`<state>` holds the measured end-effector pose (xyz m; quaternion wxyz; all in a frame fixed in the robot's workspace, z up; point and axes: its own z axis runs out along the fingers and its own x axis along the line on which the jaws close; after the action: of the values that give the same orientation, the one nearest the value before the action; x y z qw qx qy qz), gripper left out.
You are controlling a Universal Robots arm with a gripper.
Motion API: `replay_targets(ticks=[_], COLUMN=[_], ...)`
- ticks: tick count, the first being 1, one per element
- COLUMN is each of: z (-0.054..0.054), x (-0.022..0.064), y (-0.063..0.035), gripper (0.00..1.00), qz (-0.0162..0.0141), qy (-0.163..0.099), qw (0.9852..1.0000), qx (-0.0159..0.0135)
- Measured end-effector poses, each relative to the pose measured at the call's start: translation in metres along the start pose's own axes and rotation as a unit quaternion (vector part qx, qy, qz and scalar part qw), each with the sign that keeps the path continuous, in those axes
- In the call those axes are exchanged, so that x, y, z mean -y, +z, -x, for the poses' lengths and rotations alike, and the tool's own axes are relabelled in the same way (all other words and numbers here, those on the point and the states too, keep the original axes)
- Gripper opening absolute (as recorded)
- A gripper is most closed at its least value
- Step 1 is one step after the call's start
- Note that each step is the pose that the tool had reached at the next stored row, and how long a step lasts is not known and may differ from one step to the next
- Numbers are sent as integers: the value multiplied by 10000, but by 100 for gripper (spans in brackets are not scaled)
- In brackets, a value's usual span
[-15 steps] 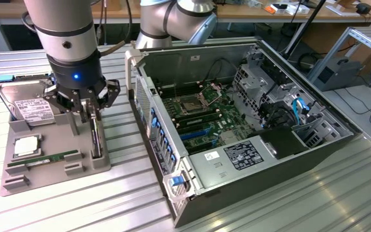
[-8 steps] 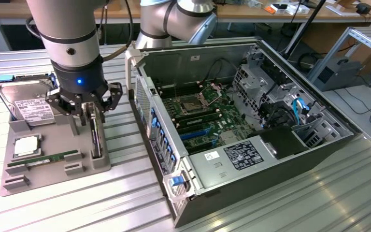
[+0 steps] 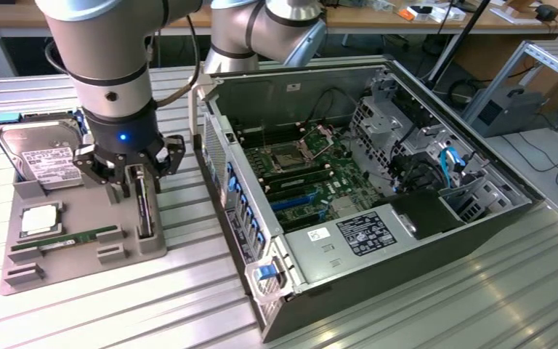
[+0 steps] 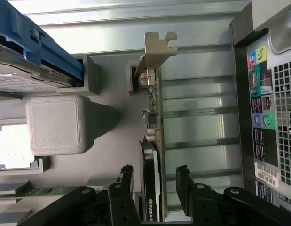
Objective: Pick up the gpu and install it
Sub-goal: 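Pick up the gpu and move the gpu toward the slot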
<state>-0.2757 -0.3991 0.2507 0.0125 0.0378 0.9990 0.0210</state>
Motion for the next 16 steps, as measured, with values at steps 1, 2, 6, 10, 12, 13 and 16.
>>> replay_targets(ticks=[1, 2, 6, 10, 12, 13, 16], z=[0, -1, -7, -7, -7, -7, -7], x=[-4, -11, -64, -64, -64, -64, -64], y=[15, 23, 76, 76, 76, 76, 76], gripper=[50, 50, 50, 50, 42, 35, 27], qz=[0, -1, -1, 0, 0, 0, 0], qy=[0, 0, -1, 0, 0, 0, 0], qw=[10000, 10000, 10000, 10000, 10000, 10000, 10000], qx=[0, -1, -1, 0, 0, 0, 0])
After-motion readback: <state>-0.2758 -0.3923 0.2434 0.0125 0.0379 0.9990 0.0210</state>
